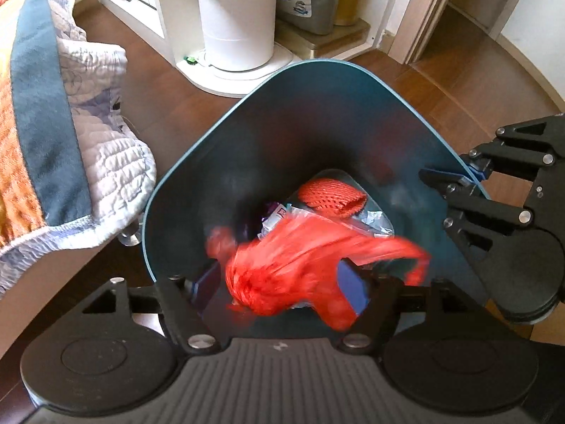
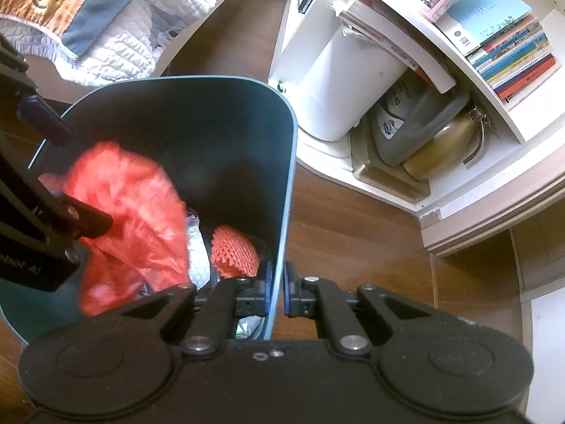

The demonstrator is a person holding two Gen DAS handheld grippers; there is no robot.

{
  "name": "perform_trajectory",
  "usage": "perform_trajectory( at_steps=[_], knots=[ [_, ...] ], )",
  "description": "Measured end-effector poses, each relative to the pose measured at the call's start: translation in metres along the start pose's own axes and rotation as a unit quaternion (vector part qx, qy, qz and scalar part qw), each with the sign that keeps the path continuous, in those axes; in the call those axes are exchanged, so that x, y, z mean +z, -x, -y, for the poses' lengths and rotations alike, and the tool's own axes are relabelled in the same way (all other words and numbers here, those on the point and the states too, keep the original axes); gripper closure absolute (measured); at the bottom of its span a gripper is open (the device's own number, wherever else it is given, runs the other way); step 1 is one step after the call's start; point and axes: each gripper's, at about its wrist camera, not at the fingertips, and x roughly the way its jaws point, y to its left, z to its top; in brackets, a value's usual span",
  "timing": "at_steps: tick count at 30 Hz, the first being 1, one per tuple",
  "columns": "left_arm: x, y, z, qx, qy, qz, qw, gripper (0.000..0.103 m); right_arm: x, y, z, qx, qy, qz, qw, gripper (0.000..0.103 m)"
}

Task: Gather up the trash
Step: 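Carry the red plastic bag into the wastebasket and open the left tool, then lower the left tool to the white cabbage leaf on the floor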

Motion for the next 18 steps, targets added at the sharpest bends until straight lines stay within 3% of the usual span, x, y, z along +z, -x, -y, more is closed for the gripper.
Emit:
perform_trajectory(
  at_steps=[4, 18],
  knots=[
    [-0.002, -0.003, -0.001, -0.012, 0.003, -0.004, 0.9999, 0.024, 0.001, -0.002, 0.002, 0.000, -0.003, -0.003, 1.000, 0.096],
    [-0.023, 0.020, -0.020, -0.023, 0.014, 0.006, 0.9996, 0.024, -0.004, -0.018, 0.017, -0.010, -0.034, -0.036, 0.999, 0.096]
  ],
)
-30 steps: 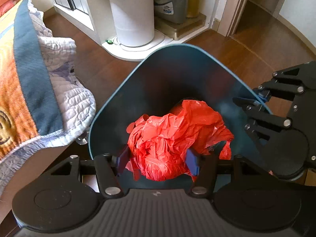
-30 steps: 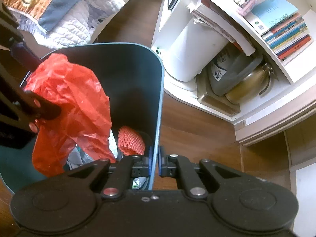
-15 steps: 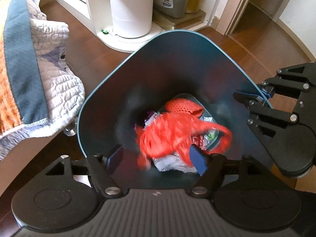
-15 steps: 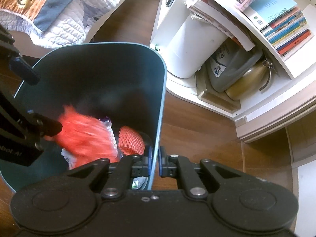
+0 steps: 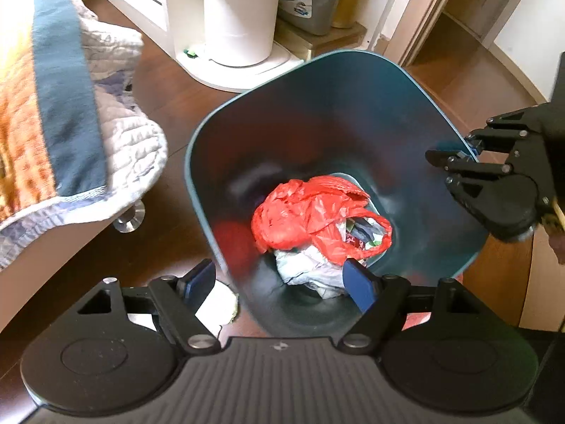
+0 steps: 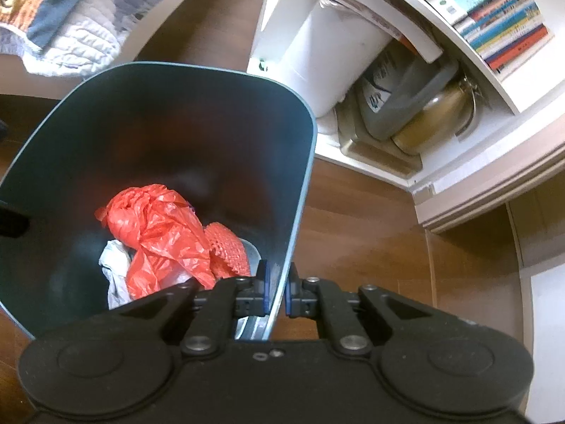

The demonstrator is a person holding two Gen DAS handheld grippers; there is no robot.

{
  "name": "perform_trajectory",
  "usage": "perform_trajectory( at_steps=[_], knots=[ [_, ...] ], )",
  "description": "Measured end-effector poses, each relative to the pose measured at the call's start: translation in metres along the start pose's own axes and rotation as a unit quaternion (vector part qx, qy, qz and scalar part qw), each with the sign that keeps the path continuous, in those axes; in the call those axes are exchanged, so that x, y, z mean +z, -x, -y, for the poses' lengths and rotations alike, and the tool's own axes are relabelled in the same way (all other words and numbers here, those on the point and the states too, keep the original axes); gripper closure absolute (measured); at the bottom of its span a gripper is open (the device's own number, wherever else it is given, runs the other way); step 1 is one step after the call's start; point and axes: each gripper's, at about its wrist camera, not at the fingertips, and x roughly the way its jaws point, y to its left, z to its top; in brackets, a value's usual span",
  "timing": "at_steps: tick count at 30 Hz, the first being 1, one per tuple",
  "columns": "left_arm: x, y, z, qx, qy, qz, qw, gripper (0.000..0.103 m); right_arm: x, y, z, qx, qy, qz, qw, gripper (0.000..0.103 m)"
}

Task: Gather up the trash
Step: 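Lower the left tool to the white cabbage leaf on the floor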

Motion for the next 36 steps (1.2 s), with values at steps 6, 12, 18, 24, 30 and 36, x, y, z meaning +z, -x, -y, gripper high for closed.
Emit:
perform_trajectory(
  at_steps=[6, 12, 18, 24, 30, 36],
  knots=[
    [-0.021, 0.014, -0.028, 0.021, -0.003, 0.008, 0.9997, 0.024, -0.002, -0.005, 0.010, 0.016, -0.018, -0.010, 1.000, 0.096],
    [-0.047, -0.014, -0.070, 0.063, 0.007, -0.026, 0.9976, 0.024, 0.001, -0.006, 0.010, 0.020, -0.027, -0.018, 0.999, 0.096],
    [-0.079, -0.074, -0.091, 0.079, -0.002, -0.088, 0.9930, 0.024, -0.007, -0.013, 0.020, 0.015, -0.044, -0.044, 0.998, 0.096],
    [-0.083, -0.130, -0.100, 0.058, 0.020, -0.111, 0.9919, 0.024, -0.016, -0.023, 0.035, -0.018, -0.089, -0.080, 0.993, 0.092],
    [-0.072, -0.193, -0.104, 0.044, 0.050, -0.128, 0.9896, 0.024, -0.016, -0.025, 0.035, -0.010, -0.085, -0.094, 0.992, 0.091],
    [-0.077, -0.238, -0.103, 0.048, 0.042, -0.154, 0.9861, 0.024, -0.011, -0.028, 0.036, -0.001, -0.078, -0.104, 0.992, 0.090]
  ],
)
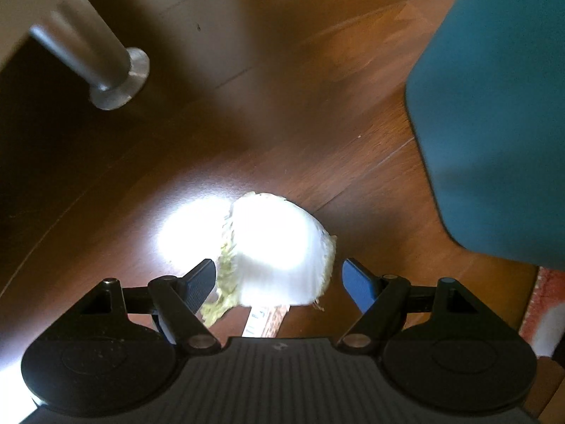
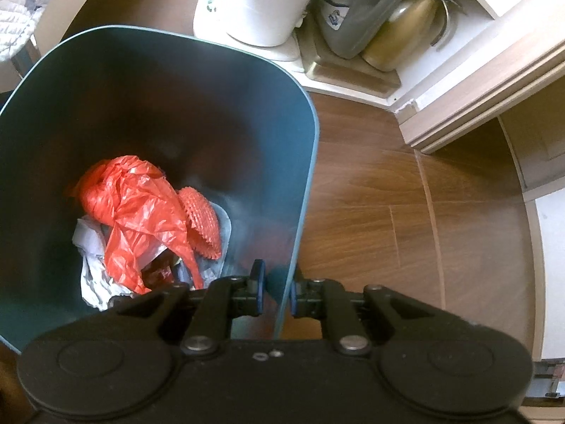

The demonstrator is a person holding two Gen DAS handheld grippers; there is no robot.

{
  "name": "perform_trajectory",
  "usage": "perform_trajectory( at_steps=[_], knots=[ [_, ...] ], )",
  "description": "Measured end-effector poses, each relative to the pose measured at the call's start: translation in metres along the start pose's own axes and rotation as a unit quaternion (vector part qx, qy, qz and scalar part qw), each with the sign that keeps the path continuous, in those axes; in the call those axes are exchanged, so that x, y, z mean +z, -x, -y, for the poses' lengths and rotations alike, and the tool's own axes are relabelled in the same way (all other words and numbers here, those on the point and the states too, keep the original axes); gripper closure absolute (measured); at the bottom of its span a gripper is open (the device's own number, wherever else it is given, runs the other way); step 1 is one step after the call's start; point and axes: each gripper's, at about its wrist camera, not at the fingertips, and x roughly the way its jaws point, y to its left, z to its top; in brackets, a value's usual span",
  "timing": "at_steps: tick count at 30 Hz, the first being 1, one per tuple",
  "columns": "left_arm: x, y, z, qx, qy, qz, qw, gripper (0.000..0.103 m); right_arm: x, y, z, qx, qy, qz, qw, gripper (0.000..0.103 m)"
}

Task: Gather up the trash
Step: 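Lower the left tool to the white cabbage leaf on the floor, then grasp the white cabbage leaf with the left tool and lift it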

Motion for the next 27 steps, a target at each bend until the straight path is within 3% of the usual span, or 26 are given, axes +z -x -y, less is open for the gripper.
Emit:
perform_trajectory(
  at_steps=[5, 13, 17, 20, 21, 22, 27],
  knots=[
    [0.006, -0.029, 0.001, 0.006, 0.006, -0.021, 0.9997, 0.024, 0.001, -0.006, -0.001, 0.000, 0.001, -0.012, 1.000, 0.089],
    [0.005, -0.048, 0.000, 0.007, 0.008, -0.036, 0.9993, 0.011, 0.001, -0.013, 0.000, 0.005, 0.000, -0.023, 1.000, 0.088],
    [0.007, -0.050, 0.000, 0.010, 0.008, -0.038, 0.9992, 0.010, 0.000, -0.014, 0.003, 0.010, 0.002, -0.023, 1.000, 0.088],
    [0.010, -0.045, 0.001, 0.009, 0.008, -0.032, 0.9994, 0.021, -0.001, -0.015, 0.005, 0.012, 0.003, -0.024, 1.000, 0.088],
    [0.009, -0.041, 0.003, 0.008, 0.006, -0.027, 0.9996, 0.036, -0.001, -0.015, 0.005, 0.013, 0.003, -0.024, 1.000, 0.088],
    [0.010, -0.039, 0.007, 0.007, 0.004, -0.025, 0.9997, 0.042, -0.002, -0.015, 0.005, 0.013, 0.003, -0.024, 1.000, 0.088],
    [0.010, -0.027, 0.007, 0.018, 0.011, -0.026, 0.9994, 0.047, -0.001, -0.015, 0.004, 0.013, 0.002, -0.024, 1.000, 0.088]
  ],
)
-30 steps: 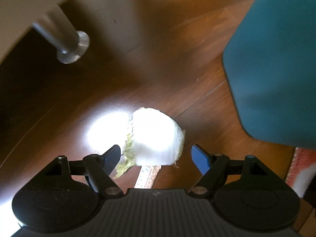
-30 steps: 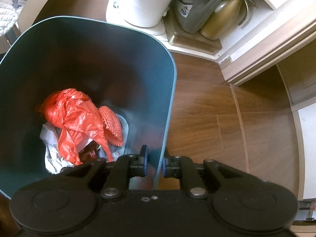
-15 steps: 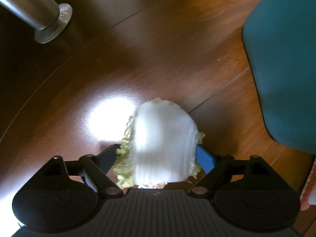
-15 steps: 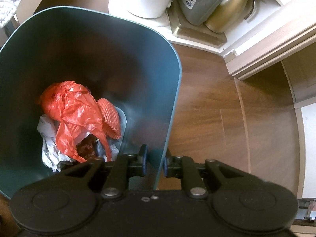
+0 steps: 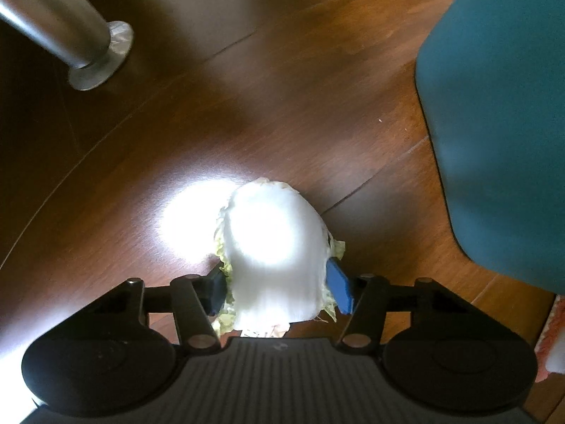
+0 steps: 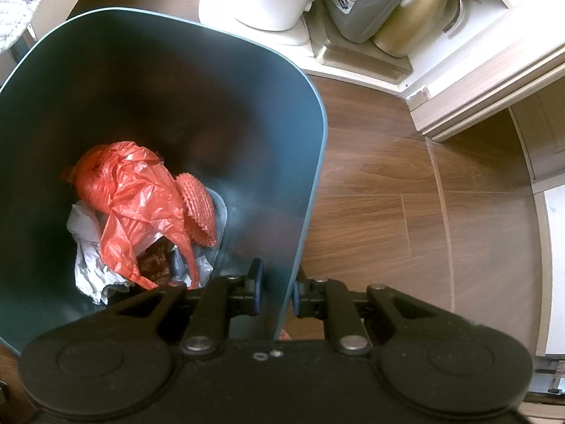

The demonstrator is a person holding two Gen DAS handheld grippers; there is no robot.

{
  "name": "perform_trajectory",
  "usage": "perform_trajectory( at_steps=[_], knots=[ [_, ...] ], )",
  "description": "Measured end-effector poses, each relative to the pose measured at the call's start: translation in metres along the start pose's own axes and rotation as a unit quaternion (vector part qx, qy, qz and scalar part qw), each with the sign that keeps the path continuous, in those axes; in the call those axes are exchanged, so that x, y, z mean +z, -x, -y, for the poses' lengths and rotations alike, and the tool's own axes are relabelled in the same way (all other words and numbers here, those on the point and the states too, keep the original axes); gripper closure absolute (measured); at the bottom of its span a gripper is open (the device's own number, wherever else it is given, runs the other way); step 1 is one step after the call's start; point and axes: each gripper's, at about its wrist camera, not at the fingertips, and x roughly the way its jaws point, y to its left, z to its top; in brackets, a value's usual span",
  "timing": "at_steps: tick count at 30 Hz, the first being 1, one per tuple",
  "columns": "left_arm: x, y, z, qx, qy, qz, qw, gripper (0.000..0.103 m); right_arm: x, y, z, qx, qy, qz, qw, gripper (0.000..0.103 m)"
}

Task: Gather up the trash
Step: 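Grasp the white cabbage leaf with the left tool and lift it, then carry the cabbage leaf into the wastebasket and open the left tool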

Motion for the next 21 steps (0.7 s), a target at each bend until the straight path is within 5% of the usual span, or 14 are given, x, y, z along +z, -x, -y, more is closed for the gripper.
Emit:
perform_trajectory(
  at_steps=[8, 21],
  knots=[
    [-0.004, 0.055, -0.019, -0.014, 0.049, 0.015, 0.9986, 0.047, 0.000, 0.004, -0.002, 0.005, 0.001, 0.013, 1.000, 0.089],
    [-0.036, 0.216, -0.014, -0.033, 0.031, 0.092, 0.9948, 0.047, 0.000, 0.036, -0.035, -0.011, 0.061, 0.087, 0.994, 0.094]
  ],
)
